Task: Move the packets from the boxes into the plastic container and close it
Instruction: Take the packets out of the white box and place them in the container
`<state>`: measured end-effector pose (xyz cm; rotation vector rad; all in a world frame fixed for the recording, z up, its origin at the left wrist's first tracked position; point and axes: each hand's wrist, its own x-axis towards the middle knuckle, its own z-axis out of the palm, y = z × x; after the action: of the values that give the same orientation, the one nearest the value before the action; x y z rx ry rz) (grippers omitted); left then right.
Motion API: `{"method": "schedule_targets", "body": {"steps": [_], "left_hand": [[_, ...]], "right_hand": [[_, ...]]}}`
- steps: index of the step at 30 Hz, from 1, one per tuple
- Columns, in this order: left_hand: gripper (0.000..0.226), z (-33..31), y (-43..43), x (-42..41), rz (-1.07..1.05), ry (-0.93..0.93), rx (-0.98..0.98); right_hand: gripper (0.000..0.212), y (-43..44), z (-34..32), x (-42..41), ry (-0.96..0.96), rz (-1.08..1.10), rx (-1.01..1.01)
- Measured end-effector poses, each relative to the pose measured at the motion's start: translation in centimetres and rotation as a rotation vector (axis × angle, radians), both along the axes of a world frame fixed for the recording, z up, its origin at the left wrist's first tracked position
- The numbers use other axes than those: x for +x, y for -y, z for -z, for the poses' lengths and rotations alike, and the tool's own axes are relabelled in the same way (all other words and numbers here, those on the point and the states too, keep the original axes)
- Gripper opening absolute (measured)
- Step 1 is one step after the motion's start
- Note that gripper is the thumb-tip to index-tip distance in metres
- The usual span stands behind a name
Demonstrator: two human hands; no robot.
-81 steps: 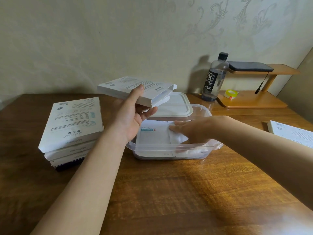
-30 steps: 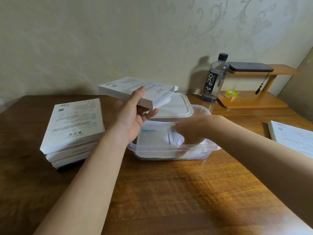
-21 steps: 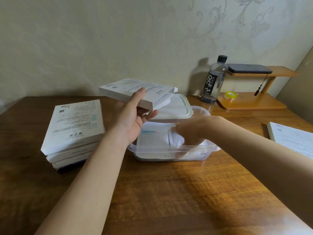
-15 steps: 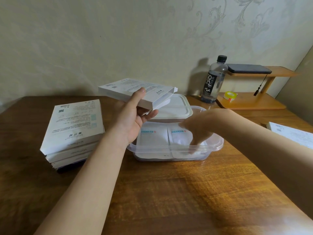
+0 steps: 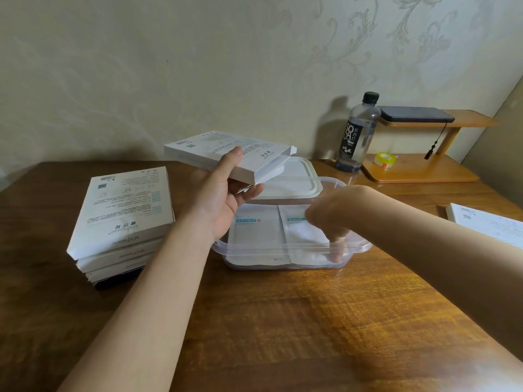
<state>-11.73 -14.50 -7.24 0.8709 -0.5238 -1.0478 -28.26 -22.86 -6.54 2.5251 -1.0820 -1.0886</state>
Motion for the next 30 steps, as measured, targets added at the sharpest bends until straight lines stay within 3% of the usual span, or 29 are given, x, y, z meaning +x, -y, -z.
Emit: {"method": "schedule_targets", "body": {"steps": [18, 24, 30], "left_hand": [[0.017, 0.0, 0.0, 0.1, 0.010, -0.005, 0.001], [0.020, 0.0, 0.0, 0.1, -0.002, -0.009, 0.007], [0.021, 0.0, 0.0, 0.1, 0.008, -0.008, 0.010]], "right_hand": [[0.082, -0.1, -0.3, 0.8, -0.011, 0.013, 0.052], [0.089, 0.2, -0.5, 2.2, 0.152, 0.013, 0.078], [0.098, 0.3, 0.7, 2.6, 0.138, -0.018, 0.125]]}}
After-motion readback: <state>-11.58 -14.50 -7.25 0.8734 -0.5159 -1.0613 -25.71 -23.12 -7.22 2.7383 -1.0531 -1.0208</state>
